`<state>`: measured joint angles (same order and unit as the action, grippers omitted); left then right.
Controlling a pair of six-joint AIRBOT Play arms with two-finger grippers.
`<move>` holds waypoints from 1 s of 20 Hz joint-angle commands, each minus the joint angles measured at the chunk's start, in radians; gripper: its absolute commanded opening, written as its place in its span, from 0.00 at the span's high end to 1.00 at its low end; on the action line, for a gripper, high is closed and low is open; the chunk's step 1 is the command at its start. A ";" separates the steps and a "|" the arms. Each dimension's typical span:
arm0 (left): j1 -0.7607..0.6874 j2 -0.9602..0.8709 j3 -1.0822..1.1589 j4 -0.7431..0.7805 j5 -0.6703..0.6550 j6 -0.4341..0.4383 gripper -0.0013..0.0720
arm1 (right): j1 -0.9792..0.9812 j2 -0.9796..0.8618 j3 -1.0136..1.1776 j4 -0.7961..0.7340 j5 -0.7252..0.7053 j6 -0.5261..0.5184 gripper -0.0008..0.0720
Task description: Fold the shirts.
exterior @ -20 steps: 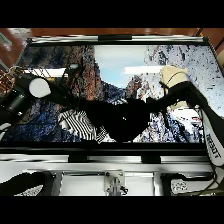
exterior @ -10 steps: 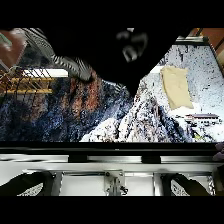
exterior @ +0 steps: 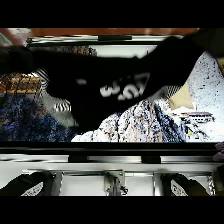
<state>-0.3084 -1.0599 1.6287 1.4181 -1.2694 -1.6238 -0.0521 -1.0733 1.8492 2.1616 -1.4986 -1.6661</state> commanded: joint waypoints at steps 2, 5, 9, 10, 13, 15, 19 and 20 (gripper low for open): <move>0.003 -0.077 -0.254 -0.040 -0.015 -0.004 0.91 | 0.029 -0.060 -0.292 0.002 -0.122 0.008 0.87; 0.003 -0.148 -0.291 -0.052 -0.013 0.000 0.91 | 0.108 -0.124 -0.422 -0.008 -0.080 -0.010 0.87; 0.045 -0.195 -0.269 0.078 -0.003 0.061 0.35 | 0.187 -0.266 -0.443 -0.057 -0.035 -0.010 0.87; 0.066 -0.195 -0.246 0.120 -0.014 0.061 0.21 | 0.187 -0.288 -0.443 -0.055 -0.023 -0.009 0.87; 0.114 -0.195 -0.168 0.172 -0.080 0.072 0.13 | 0.167 -0.314 -0.443 -0.071 0.019 -0.002 0.87; 0.100 -0.195 -0.166 0.151 -0.126 0.072 0.13 | 0.147 -0.314 -0.443 -0.077 0.030 0.008 0.87; -0.031 -0.195 -0.274 0.097 -0.113 0.065 0.13 | 0.122 -0.314 -0.443 -0.077 0.029 0.014 0.87; -0.062 -0.195 -0.312 0.104 -0.085 0.042 0.13 | 0.122 -0.314 -0.443 -0.077 0.029 0.014 0.87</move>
<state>-0.2989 -1.2533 1.3819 1.5253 -1.3735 -1.5589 0.0803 -1.3830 1.4071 2.0876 -1.4757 -1.6592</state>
